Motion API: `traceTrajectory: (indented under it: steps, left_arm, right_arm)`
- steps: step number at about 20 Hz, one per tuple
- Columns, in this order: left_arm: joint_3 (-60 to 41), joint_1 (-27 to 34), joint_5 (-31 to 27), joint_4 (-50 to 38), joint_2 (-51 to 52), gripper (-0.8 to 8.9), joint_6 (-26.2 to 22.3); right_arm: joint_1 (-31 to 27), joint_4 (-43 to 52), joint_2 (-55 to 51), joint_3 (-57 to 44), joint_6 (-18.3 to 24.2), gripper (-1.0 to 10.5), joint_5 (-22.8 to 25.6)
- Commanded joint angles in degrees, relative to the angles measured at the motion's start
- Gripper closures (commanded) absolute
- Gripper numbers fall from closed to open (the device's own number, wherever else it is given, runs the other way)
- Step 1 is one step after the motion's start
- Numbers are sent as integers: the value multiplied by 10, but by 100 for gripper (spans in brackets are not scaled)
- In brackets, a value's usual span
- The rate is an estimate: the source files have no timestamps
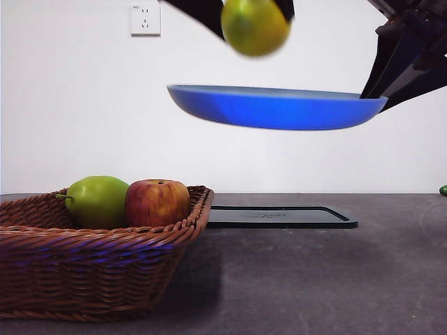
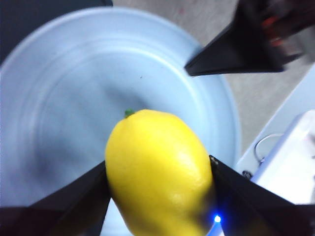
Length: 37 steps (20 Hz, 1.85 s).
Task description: Take the lemon from the basket,put the lemon in the plate,hand out the plate
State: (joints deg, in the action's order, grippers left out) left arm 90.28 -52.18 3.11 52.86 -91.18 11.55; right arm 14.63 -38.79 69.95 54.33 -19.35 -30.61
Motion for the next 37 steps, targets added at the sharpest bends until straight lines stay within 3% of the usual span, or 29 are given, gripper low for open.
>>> traceTrajectory:
  steps: [1,6,10,23,26,31,37]
  left_arm:
    - [8,-8,-8,-8,-28,474,-13]
    - [8,-12,-62,-15,-56,419,-13]
    - [8,-11,-61,-21,-62,369,-13]
    - [10,-15,-61,-34,-57,369,-11]
    - [11,-15,-69,-45,-32,369,-11]
    - [54,-15,-123,-3,29,370,-14]
    - [76,-15,-223,100,100,370,-26]
  right_arm:
    - [2,2,5,14,-7,941,-9]
    - [2,-10,5,14,-7,941,-10]
    - [2,-21,5,14,-7,941,-9]
    - [1,-32,17,14,-7,941,-3]
    - [1,-30,43,14,-19,941,22]
    - [-21,-23,123,52,-22,941,21]
    - [-66,-22,247,192,-20,941,22]
